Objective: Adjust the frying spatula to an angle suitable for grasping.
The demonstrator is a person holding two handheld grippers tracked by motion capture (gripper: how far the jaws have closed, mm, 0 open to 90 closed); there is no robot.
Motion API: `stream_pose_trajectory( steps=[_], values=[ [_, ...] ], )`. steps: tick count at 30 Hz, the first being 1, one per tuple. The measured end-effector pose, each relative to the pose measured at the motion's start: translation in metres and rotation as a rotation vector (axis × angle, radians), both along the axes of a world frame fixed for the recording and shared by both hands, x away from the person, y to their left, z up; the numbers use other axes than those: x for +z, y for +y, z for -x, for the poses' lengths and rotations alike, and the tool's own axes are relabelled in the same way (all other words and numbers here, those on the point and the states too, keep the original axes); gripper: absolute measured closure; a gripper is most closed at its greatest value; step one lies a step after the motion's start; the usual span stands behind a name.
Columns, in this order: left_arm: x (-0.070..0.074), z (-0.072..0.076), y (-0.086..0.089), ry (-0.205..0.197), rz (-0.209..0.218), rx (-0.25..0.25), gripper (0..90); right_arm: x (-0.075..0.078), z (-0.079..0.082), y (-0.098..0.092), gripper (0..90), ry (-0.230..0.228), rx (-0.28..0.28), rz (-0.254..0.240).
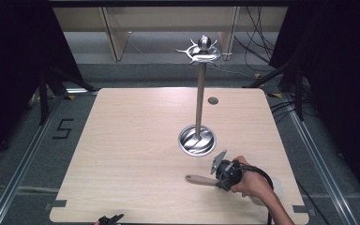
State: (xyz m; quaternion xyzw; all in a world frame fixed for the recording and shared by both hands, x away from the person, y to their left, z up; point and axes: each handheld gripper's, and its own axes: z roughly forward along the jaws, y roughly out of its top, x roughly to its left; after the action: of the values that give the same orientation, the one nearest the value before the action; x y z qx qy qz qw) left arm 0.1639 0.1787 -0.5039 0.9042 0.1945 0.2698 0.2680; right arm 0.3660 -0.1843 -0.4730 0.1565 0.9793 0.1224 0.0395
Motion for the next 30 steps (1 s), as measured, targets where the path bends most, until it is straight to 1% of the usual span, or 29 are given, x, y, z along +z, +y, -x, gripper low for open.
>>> stream_pose_trajectory(
  steps=[1,2,3,4,5,6,8,9,10,11,12,13,14,15,16,17,18,19,20,21,22,23,24,25,26,27,28,29,30],
  values=[
    [0.002,0.000,0.001,0.020,0.000,-0.011,18.1,-0.001,0.000,0.001,72.4,-0.005,-0.011,0.002],
    [0.001,0.000,0.001,0.012,0.002,-0.008,18.1,-0.002,-0.001,0.002,72.9,-0.017,0.005,0.015],
    [0.001,0.000,0.001,0.012,0.002,-0.008,18.1,-0.002,-0.001,0.002,72.9,-0.017,0.005,0.015],
    [0.001,0.000,0.000,-0.005,-0.002,0.004,18.1,-0.003,-0.001,0.003,72.9,-0.023,-0.002,0.022],
    [0.000,0.000,0.000,0.001,0.000,-0.001,18.1,-0.001,0.002,0.004,73.0,0.002,-0.051,0.048],
    [0.001,0.000,0.001,0.013,0.001,-0.007,18.1,-0.001,0.002,0.005,73.0,0.001,-0.064,0.049],
    [0.001,0.000,0.001,0.014,0.002,-0.009,18.0,-0.001,0.001,0.006,73.0,0.011,-0.059,0.054],
    [0.000,0.000,0.000,0.004,0.000,-0.002,18.1,-0.001,0.000,0.006,73.0,0.002,-0.047,0.067],
    [0.002,0.001,0.001,0.019,0.002,-0.012,18.1,0.000,-0.001,0.006,73.0,-0.001,-0.031,0.075],
    [0.001,0.001,0.001,0.010,0.010,-0.006,18.1,0.000,0.000,0.007,73.1,0.012,-0.052,0.067],
    [0.002,0.001,0.001,0.003,0.007,0.000,18.1,0.000,0.000,0.007,73.0,0.017,-0.046,0.062],
    [0.002,0.001,0.001,0.009,0.002,-0.004,18.0,0.001,-0.003,0.006,73.1,0.009,-0.019,0.082],
    [0.002,0.001,0.001,0.005,0.007,-0.001,18.1,0.000,-0.003,0.007,73.1,0.008,-0.017,0.086],
    [0.002,0.000,0.001,0.019,0.005,-0.015,18.1,0.000,-0.003,0.008,73.1,0.008,-0.012,0.092],
    [0.000,0.000,0.000,0.000,0.004,-0.001,18.1,-0.002,-0.005,0.007,73.1,-0.005,0.013,0.089],
    [0.000,0.000,0.000,0.004,0.001,-0.004,18.1,-0.001,0.000,0.012,73.3,0.025,-0.055,0.093],
    [0.000,0.000,0.000,0.004,0.001,-0.004,18.0,-0.001,0.000,0.012,73.3,0.025,-0.055,0.093],
    [0.002,0.000,0.001,0.021,0.001,-0.013,18.0,-0.002,-0.002,0.012,73.3,0.032,-0.041,0.086],
    [0.002,0.001,0.001,0.009,0.006,-0.006,18.1,-0.002,-0.003,0.012,73.6,0.005,-0.001,0.099],
    [0.002,0.000,0.001,0.019,0.009,-0.014,18.1,-0.001,-0.002,0.014,73.8,0.008,-0.015,0.118],
    [0.001,0.000,0.000,-0.001,0.004,0.000,18.1,-0.003,-0.007,0.012,73.9,-0.015,0.052,0.118],
    [0.000,0.000,0.000,-0.003,0.003,0.001,18.1,-0.001,-0.003,0.015,74.0,0.006,-0.009,0.126],
    [0.001,0.000,0.000,-0.005,0.005,0.002,18.1,-0.002,-0.005,0.013,74.2,-0.010,0.035,0.118],
    [0.001,0.000,0.000,-0.005,0.004,-0.001,18.1,-0.002,-0.004,0.014,74.3,-0.015,0.041,0.128],
    [0.001,0.000,0.000,-0.009,0.006,0.002,18.1,-0.002,-0.003,0.014,74.4,-0.015,0.031,0.131],
    [0.000,0.001,0.000,-0.017,0.009,0.007,18.1,0.000,-0.001,0.016,74.5,0.001,0.007,0.134],
    [0.001,0.000,0.000,-0.007,0.008,0.001,18.1,0.000,-0.001,0.016,74.5,0.001,0.007,0.134],
    [0.001,0.001,0.000,-0.014,0.006,0.006,18.1,-0.001,0.002,0.016,74.6,-0.010,-0.018,0.123],
    [0.001,0.001,0.000,-0.013,0.006,0.005,18.1,-0.001,0.002,0.016,74.6,-0.010,-0.018,0.123]
  ],
)
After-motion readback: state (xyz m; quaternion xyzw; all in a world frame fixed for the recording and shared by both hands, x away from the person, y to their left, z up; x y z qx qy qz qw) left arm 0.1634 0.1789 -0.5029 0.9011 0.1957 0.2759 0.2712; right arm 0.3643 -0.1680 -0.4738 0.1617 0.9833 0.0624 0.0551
